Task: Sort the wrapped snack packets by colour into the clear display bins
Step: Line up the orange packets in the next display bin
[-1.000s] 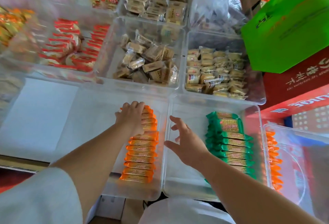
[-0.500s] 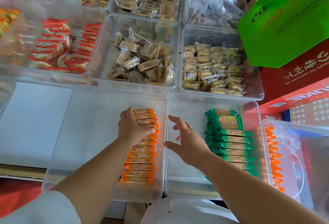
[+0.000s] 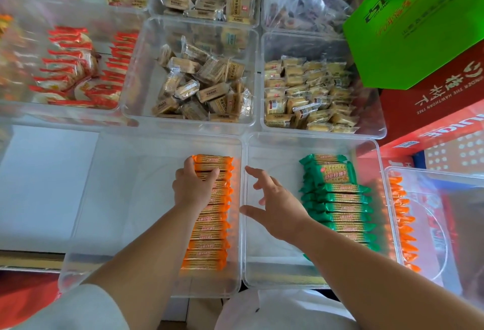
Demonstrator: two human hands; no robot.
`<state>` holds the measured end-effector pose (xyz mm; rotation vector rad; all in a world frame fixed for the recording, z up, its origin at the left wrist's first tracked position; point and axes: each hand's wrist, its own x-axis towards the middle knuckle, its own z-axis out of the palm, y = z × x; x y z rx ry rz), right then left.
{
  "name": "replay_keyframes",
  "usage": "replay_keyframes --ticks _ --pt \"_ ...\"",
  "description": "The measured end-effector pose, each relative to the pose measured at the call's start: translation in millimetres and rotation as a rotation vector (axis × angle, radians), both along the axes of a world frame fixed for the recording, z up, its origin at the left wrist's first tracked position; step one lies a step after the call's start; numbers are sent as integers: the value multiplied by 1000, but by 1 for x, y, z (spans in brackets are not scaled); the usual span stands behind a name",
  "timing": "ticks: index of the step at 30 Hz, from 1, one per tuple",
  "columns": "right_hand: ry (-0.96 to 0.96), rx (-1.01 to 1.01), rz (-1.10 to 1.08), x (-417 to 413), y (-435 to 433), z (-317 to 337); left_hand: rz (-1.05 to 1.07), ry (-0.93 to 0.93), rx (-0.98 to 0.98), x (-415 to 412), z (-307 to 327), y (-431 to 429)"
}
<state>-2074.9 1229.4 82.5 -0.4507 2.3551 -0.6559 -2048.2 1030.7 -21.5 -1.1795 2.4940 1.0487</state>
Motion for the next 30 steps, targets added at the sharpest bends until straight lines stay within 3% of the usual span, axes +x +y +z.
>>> replay_keyframes --ticks 9,11,15,18,21,24,27,30 --pt "-5 10 8 -1 -1 1 -8 -2 46 23 11 -6" --pt "-9 7 6 0 -1 0 -8 -76 76 49 13 -9" --pt "-13 -4 7 0 0 -2 128 -228 412 104 13 -12" --pt "-9 13 13 2 0 -3 223 -207 689 109 23 -7" --pt "50 84 82 5 -1 -1 253 -194 794 97 43 3" --pt "132 135 201 3 2 6 228 -216 644 94 55 9" --pt "169 74 225 -4 26 17 67 -210 122 91 67 25" --pt "198 -45 112 -17 74 28 -30 133 -112 79 93 58"
